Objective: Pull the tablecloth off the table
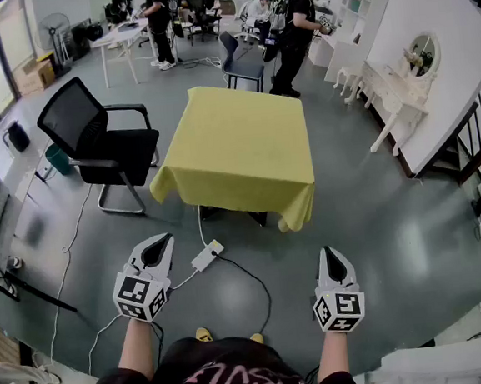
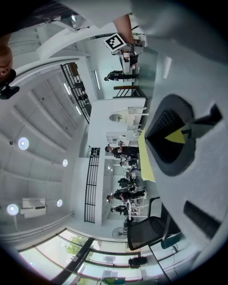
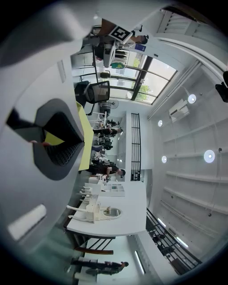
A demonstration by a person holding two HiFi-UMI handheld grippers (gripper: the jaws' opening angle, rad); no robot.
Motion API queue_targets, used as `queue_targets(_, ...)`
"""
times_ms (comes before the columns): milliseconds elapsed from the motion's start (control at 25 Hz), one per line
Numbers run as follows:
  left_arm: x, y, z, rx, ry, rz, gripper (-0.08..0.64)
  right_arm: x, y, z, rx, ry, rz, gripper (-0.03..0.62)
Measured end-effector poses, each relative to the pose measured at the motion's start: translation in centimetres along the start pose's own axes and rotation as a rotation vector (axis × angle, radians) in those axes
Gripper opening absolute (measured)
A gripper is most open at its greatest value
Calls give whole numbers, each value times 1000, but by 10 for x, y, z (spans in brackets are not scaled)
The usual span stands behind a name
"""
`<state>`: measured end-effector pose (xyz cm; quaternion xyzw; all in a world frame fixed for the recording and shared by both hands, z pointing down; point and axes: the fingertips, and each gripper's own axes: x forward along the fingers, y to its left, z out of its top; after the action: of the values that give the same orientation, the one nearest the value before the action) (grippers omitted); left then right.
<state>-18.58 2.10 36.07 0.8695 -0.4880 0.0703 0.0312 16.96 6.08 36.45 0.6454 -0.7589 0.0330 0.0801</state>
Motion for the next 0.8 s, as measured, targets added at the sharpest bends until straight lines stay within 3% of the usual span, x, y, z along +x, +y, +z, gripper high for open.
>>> queue_targets(800,-1,7,-6,-23,3,-20,5,3,17,3,2,-3,25,11)
